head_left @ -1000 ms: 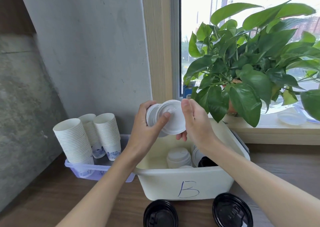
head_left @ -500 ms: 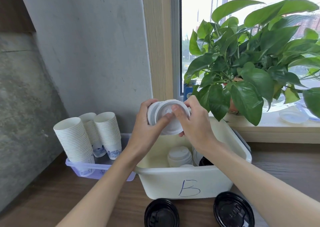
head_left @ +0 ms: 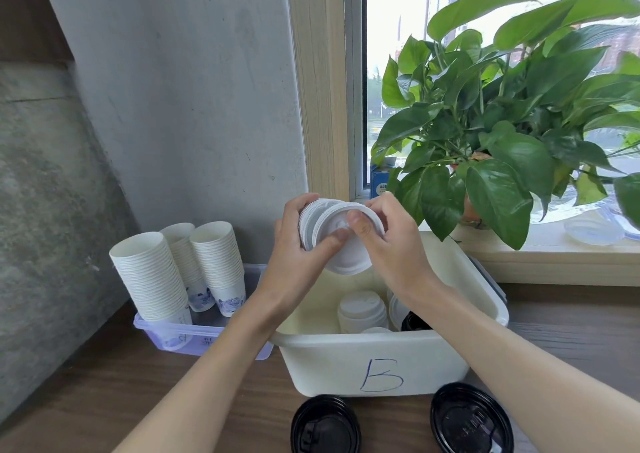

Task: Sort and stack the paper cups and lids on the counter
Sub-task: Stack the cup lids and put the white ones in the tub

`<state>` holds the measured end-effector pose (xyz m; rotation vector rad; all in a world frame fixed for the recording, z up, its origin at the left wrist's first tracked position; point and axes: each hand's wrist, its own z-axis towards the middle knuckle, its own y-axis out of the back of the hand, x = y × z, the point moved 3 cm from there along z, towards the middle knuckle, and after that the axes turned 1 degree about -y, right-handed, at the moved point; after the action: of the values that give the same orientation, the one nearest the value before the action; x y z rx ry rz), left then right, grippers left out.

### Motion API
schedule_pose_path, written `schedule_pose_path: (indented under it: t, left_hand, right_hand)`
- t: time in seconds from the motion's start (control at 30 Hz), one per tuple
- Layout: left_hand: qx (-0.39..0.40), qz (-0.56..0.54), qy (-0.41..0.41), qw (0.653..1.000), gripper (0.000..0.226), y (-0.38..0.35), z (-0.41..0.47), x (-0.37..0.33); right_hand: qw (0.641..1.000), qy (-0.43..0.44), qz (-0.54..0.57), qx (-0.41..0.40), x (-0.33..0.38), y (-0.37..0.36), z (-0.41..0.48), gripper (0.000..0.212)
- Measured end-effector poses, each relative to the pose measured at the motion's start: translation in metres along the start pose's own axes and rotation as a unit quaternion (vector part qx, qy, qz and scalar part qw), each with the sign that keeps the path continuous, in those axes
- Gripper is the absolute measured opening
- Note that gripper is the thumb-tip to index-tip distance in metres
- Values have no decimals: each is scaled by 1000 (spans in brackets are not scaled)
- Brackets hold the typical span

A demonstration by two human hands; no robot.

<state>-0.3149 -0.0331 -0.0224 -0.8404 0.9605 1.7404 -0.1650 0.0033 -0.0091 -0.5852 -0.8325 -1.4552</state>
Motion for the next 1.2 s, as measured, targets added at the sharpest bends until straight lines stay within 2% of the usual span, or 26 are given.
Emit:
schedule_pose_path:
  t: [0.23, 0.43, 0.57, 1.03, 1.2]
  left_hand:
    - [26, -3, 2, 1000, 68, -3, -1, 0]
    - [35, 7, -14, 999, 49, -4, -1, -2]
    - [38, 18, -26, 999, 34, -4, -2, -3]
    - [59, 13, -70, 996, 36, -5, -2, -9]
    - [61, 1, -69, 996, 34, -5, -3, -11]
  right_hand:
    - [1000, -5, -7, 7, -5, -2, 0, 37]
    - [997, -43, 24, 55, -14, -5, 1, 37]
    - [991, -77, 63, 94, -17, -7, 2, 46]
    - [993, -37, 73, 90, -12, -11, 2, 17]
    - [994, -22, 67, 85, -12, -11, 3, 16]
